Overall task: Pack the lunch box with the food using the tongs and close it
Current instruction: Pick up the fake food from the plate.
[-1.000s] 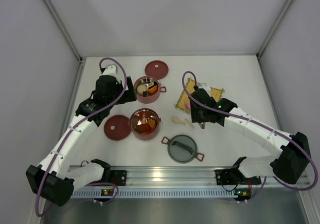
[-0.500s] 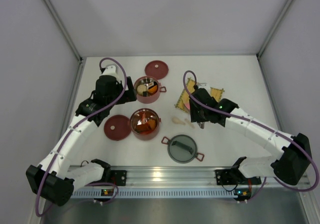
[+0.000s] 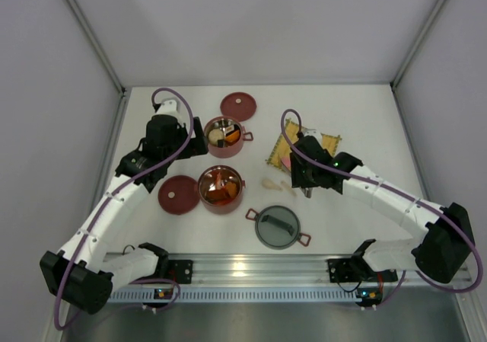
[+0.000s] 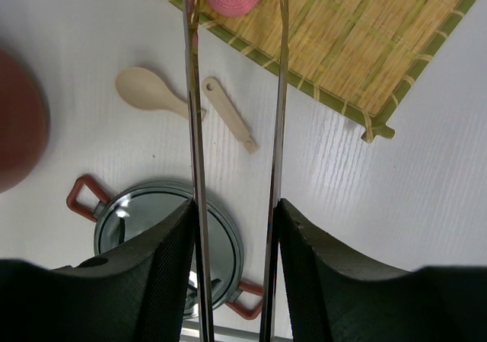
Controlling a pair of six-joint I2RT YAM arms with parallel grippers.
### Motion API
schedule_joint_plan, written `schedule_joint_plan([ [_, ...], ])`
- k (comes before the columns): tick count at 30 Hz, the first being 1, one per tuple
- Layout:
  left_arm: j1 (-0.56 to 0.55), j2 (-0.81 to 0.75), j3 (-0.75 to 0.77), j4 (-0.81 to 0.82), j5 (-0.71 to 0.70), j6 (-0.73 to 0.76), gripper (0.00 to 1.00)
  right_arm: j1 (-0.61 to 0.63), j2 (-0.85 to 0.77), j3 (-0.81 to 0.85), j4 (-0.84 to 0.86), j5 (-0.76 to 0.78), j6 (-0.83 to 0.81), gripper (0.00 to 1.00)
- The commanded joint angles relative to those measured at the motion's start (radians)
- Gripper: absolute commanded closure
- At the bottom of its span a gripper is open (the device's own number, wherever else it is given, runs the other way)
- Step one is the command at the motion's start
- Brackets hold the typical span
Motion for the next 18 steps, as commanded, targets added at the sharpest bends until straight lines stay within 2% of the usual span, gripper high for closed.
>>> schedule_joint_plan([
  [1,-0.002,0.010,-0.009,0.020,-0.006,0.005,0.01,-0.015,-0.015,-0.004,0.078,-0.020,-0.002,0.56],
  [10,-0.002,0.011,-0.007,0.020,-0.006,0.005,0.01,-0.016,-0.017,-0.012,0.086,-0.024,0.000,0.59],
  [18,-0.002,0.011,-0.007,0.020,-0.009,0.005,0.01,-0.015,-0.026,-0.003,0.076,-0.021,-0.002,0.67],
])
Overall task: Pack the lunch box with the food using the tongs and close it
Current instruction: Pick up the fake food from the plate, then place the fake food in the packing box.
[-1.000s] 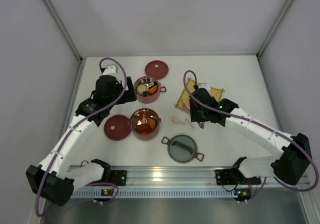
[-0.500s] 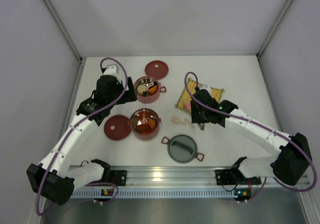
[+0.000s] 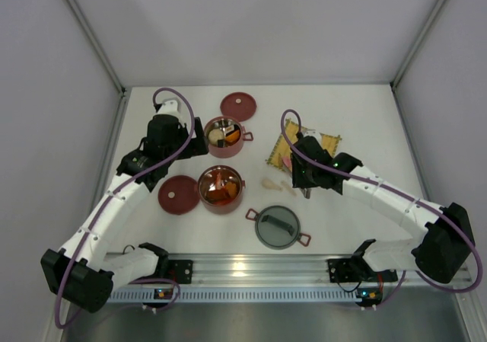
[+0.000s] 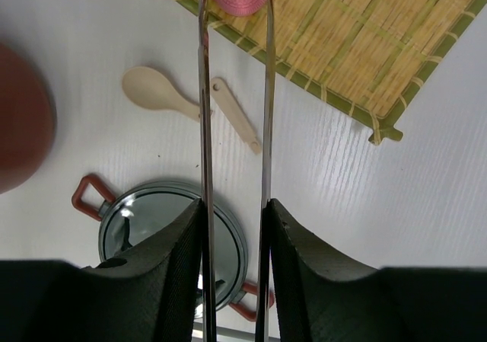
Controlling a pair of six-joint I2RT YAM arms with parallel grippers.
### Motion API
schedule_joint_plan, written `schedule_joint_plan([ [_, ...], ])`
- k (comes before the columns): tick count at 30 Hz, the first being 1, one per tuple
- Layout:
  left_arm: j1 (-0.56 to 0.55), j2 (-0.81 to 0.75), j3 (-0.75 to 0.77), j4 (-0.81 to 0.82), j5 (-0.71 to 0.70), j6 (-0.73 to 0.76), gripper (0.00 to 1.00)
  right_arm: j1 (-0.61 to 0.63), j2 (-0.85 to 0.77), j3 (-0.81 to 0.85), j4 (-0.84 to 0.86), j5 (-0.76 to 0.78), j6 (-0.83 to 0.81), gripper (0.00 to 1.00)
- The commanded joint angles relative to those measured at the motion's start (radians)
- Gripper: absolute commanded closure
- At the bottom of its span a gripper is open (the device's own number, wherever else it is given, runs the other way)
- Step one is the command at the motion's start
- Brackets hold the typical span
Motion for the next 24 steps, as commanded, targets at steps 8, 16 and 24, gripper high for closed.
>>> schedule_joint_plan([
  [8,-0.002,-0.001,-0.007,0.020,-0.008,0.006,0.01,-0.012,-0.029,0.076,0.016,0.034,-0.012,0.69],
  [16,-0.002,-0.003,-0.007,0.020,-0.009,0.005,0.01,-0.014,0.013,0.191,-0.012,0.045,-0.043,0.69],
  [24,-0.002,-0.001,-0.004,0.021,-0.011,0.006,0.01,-0.012,0.129,0.357,0.000,-0.015,-0.081,0.70],
])
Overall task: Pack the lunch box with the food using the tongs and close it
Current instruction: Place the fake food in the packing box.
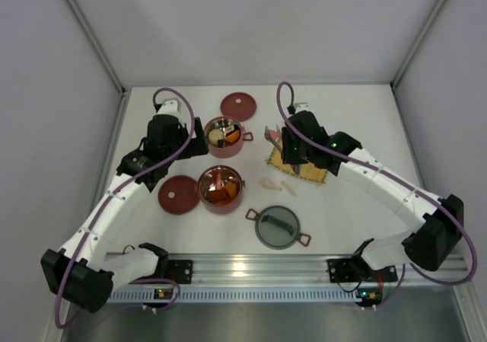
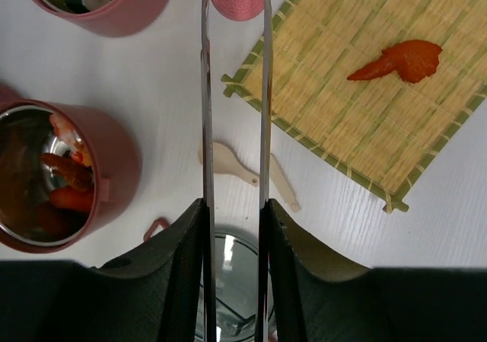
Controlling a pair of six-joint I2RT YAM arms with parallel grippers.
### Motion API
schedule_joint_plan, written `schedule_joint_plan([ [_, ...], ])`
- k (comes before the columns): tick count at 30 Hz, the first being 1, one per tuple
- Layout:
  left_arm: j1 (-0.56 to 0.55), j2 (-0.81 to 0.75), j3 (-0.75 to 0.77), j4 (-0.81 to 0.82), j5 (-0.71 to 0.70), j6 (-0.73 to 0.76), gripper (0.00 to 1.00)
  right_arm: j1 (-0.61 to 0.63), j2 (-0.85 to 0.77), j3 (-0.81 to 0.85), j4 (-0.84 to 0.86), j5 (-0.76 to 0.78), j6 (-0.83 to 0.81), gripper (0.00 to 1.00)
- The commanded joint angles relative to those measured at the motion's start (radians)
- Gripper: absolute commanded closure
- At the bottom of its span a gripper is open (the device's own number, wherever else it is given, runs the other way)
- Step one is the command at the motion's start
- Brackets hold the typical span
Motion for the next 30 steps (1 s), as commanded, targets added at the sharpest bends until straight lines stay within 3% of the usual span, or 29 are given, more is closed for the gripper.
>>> schedule_joint_plan([
  [1,-0.002,-0.002,-0.006,0.021,-0.012,0.006,0.01,-0.012,0.059,0.140,0.020,-0.030,-0.033,0.71],
  [12,-0.002,0.001,-0.002,0.020,-0.023,0.009,0.01,0.070,0.381,0.512,-0.006,-0.090,-0.085,0.71],
  [24,-0.002,0.006,-0.001,0.020,-0.023,0.008,0.01,0.120,0.507,0.555,0.022,-0.134,-0.082,0.70],
  [30,-0.002,0.006,-0.003,0.018,-0.024,0.008,0.01,0.125,0.516,0.558,0.026,-0.137,-0.082,0.63],
])
